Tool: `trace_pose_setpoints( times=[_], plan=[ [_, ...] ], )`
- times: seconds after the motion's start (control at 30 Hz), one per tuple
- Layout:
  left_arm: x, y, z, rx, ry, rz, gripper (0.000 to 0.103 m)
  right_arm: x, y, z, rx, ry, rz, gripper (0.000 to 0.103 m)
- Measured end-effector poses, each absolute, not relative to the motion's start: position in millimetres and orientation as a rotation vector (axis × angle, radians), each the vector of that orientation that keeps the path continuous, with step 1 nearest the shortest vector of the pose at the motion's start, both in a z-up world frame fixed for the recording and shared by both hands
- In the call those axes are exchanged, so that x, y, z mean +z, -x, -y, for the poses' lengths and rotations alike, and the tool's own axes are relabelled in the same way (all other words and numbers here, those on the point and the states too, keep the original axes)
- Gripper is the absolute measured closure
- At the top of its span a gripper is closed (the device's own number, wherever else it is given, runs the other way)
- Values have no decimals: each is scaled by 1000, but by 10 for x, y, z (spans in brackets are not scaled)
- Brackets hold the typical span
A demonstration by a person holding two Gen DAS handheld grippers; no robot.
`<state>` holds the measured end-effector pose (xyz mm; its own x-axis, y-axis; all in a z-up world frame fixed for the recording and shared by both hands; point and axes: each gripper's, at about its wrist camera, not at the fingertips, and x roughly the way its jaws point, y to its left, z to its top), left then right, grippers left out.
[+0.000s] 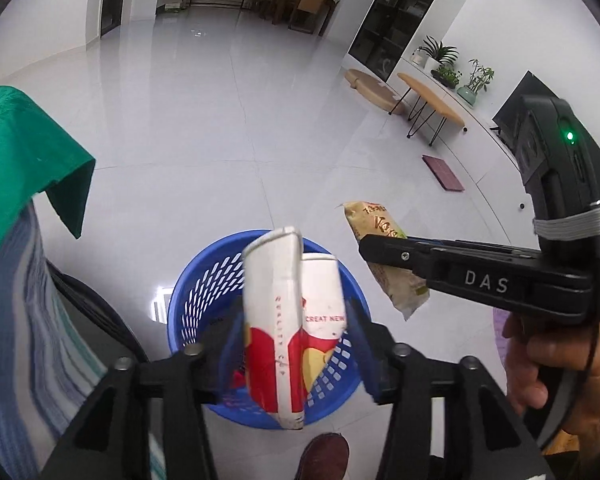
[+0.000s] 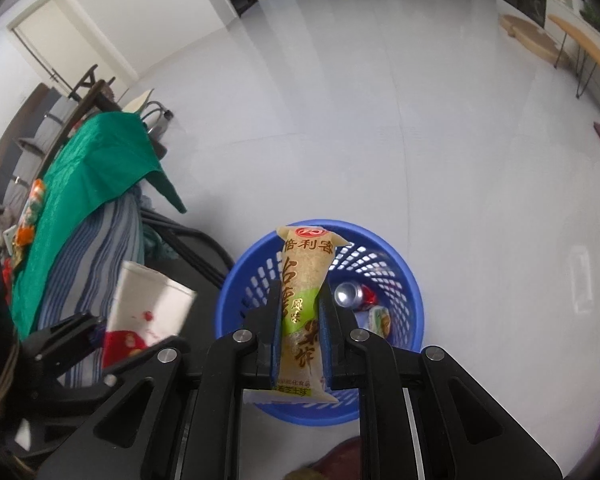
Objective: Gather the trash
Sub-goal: 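Open both tools to drop the cup and packet into the wastebasket, then move both tools back over the remaining trash on the table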
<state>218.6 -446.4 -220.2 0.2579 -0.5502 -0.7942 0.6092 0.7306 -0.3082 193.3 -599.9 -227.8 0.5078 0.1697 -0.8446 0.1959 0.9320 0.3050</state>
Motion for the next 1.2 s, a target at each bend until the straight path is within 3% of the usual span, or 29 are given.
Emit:
trace_pose_setpoints(
  times=[0.1,0.17,0.43,0.57,0.77,0.9,1.2],
  plan=[
    [-2339,-2238,4546,-771,-86,-1074,46,-2386,-1977,6039,-18,-404,-1058,78],
    [-2366,-2262,4539,-746,-98,-1082,46,-2414,-1989,6072,-35,-402,-1061,60],
    [-2050,-2109,4392,-754,-105,-1005,41,-2107,-1849,6159,-88,-405,-969,28],
    [-1976,-2071,4394,-764,-109,-1003,40,-1883,-1780,6176,-149,-402,-899,21],
    [-1944,-2137,4385,-752,-81,-1032,39,-1602,-1642,6271,-192,-467,-796,19],
    [-1989,-2171,4483,-791,-72,-1068,27,-1446,-1581,6295,-204,-455,-750,17],
    [-1996,-2094,4554,-800,-81,-1070,27,-1329,-1580,6287,-203,-430,-701,15]
  ],
)
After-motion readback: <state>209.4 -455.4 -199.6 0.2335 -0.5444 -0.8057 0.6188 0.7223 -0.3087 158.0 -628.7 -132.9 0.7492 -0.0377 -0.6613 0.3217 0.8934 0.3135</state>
